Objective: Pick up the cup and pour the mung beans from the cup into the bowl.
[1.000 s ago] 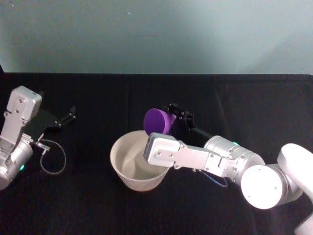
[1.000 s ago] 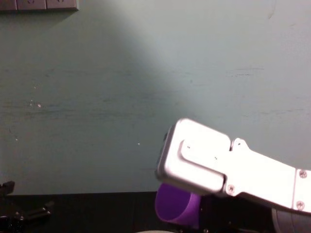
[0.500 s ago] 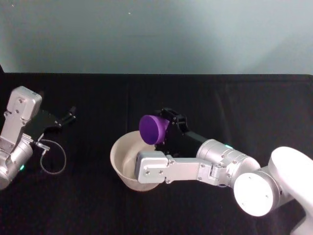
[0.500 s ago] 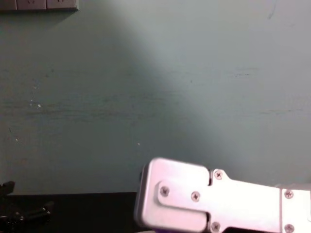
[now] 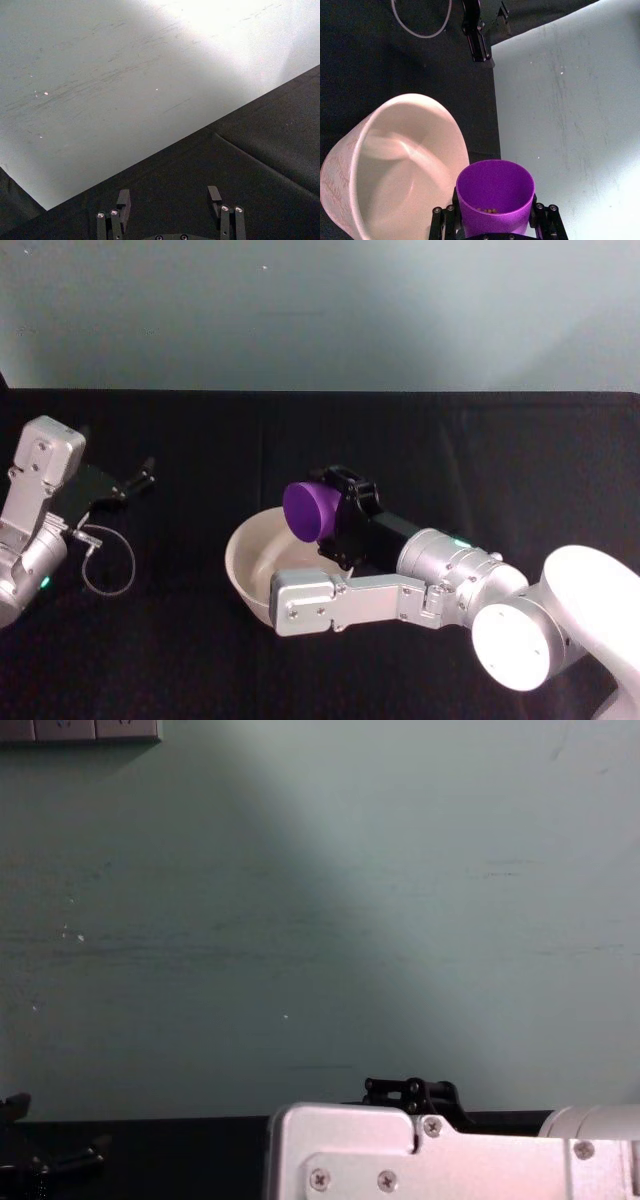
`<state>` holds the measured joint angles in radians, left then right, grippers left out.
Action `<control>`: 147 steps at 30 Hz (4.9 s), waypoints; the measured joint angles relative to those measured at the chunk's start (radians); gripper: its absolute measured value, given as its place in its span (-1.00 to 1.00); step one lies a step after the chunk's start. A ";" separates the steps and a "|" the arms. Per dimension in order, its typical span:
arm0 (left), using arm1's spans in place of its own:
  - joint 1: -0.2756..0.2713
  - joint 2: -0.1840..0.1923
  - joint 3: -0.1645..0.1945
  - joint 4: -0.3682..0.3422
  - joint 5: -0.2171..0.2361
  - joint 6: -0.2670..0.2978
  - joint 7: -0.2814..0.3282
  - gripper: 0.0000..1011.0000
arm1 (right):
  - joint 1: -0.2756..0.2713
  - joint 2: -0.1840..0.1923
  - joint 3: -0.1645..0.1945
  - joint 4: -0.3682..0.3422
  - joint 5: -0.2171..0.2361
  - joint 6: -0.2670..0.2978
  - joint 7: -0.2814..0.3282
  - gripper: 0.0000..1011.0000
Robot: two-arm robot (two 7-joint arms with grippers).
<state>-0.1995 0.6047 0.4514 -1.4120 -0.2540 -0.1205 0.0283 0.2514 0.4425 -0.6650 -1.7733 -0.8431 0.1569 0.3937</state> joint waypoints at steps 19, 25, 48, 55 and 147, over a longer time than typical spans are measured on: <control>0.000 0.000 0.000 0.000 0.000 0.000 0.000 0.98 | 0.007 0.012 -0.032 -0.022 -0.097 0.004 0.018 0.44; 0.000 0.000 0.000 0.000 0.000 0.000 0.000 0.98 | 0.013 0.015 -0.047 -0.027 -0.137 0.009 0.023 0.44; 0.000 0.000 0.000 0.000 0.000 0.000 0.000 0.98 | 0.034 0.018 -0.093 -0.048 -0.246 0.033 0.064 0.44; 0.000 0.000 0.000 0.000 0.000 0.000 0.000 0.98 | 0.038 0.018 -0.109 -0.056 -0.284 0.042 0.074 0.44; 0.000 0.000 0.000 0.000 0.000 0.000 0.000 0.98 | 0.046 0.015 -0.149 -0.074 -0.422 0.072 0.123 0.44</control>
<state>-0.1996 0.6047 0.4514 -1.4120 -0.2539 -0.1205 0.0283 0.2974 0.4571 -0.8143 -1.8472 -1.2654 0.2285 0.5167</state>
